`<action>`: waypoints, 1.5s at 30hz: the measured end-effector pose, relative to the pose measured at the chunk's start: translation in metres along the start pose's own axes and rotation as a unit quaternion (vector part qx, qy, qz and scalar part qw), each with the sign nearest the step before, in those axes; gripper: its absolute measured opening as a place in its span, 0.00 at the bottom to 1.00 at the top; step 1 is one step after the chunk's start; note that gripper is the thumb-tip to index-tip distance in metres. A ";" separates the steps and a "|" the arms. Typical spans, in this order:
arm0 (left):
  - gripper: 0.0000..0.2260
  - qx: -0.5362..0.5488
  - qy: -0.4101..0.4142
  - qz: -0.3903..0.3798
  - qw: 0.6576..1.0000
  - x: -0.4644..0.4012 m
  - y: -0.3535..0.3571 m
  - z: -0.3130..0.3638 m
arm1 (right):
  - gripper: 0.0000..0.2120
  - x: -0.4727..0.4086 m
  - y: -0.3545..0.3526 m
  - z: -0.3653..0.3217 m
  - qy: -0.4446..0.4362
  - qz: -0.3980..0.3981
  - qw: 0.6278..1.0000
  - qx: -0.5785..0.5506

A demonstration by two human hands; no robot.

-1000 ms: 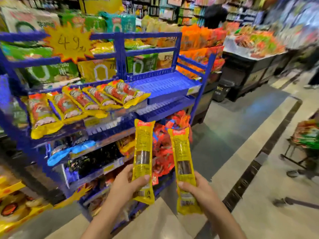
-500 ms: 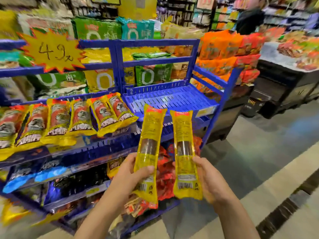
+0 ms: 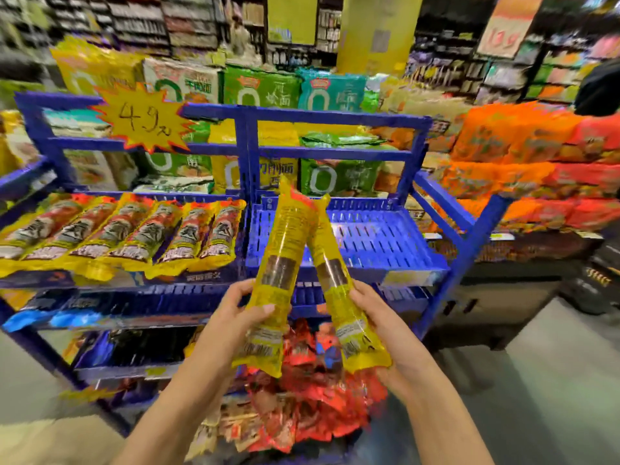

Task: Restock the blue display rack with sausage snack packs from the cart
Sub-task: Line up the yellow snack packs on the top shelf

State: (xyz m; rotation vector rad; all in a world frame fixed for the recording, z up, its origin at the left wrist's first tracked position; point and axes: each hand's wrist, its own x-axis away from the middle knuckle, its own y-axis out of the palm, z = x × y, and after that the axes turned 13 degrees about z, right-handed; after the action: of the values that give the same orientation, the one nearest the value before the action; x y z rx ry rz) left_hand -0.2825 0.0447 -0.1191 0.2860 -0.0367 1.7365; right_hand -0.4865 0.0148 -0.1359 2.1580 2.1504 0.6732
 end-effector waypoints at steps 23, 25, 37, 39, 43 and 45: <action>0.24 -0.224 0.162 0.263 0.925 0.006 0.022 0.010 | 0.18 -0.010 0.020 -0.029 -0.162 0.129 0.952 0.224; 0.29 -0.293 0.173 0.295 0.893 0.001 0.025 0.010 | 0.21 -0.019 0.028 -0.030 -0.156 0.135 0.950 0.234; 0.22 -0.123 0.131 0.243 0.953 -0.007 0.024 0.010 | 0.18 -0.029 0.034 -0.032 -0.137 0.109 0.950 0.258; 0.23 -0.107 0.135 0.229 0.958 -0.008 0.027 0.010 | 0.21 -0.028 0.036 -0.030 -0.138 0.095 0.951 0.260; 0.25 -0.127 0.156 0.199 0.959 -0.013 0.029 0.004 | 0.25 -0.027 0.035 -0.028 -0.168 0.074 0.938 0.294; 0.24 -0.147 0.170 0.208 0.952 -0.016 0.027 -0.001 | 0.25 -0.027 0.033 -0.028 -0.186 0.071 0.929 0.311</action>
State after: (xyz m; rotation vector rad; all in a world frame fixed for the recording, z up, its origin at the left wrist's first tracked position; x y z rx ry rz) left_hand -0.3063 0.0243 -0.1193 -0.2626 -0.1092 2.1447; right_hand -0.4629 -0.0210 -0.1079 2.4570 2.1932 -0.4726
